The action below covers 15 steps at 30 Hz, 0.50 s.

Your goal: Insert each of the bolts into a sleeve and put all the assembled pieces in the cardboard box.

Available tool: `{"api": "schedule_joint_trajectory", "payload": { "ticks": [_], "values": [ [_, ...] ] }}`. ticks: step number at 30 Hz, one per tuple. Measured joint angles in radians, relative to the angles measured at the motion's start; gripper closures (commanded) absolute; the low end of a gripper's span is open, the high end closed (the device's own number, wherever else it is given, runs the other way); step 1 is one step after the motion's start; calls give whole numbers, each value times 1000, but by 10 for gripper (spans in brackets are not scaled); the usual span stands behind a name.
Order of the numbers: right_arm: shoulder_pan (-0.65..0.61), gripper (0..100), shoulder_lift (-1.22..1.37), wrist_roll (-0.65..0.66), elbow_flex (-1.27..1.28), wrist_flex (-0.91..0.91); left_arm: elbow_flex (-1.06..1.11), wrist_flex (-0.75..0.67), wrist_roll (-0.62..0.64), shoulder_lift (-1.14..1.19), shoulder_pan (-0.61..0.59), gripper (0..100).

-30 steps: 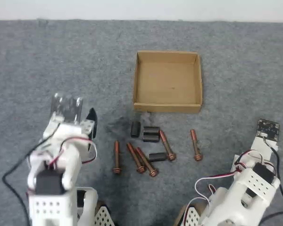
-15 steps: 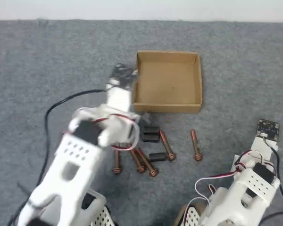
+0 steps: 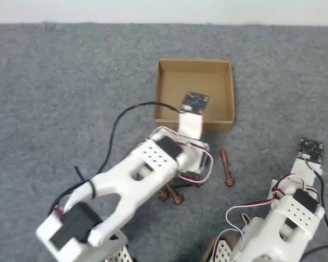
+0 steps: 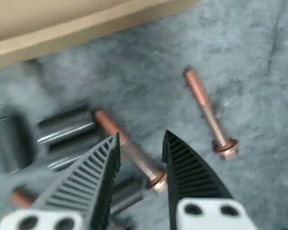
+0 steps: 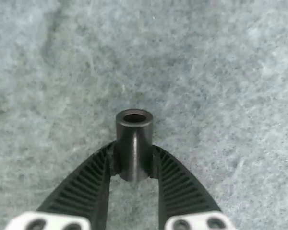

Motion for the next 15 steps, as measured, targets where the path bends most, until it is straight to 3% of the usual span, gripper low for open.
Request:
{"api": "schedule_joint_trajectory", "payload": {
  "ticks": [9,15],
  "values": [
    [-15,992,0,0,12,0,-144,-46,94,189,123,803],
    [-20,992,0,0,12,-5,-313,-48,100,396,110,790]
  ]
}}
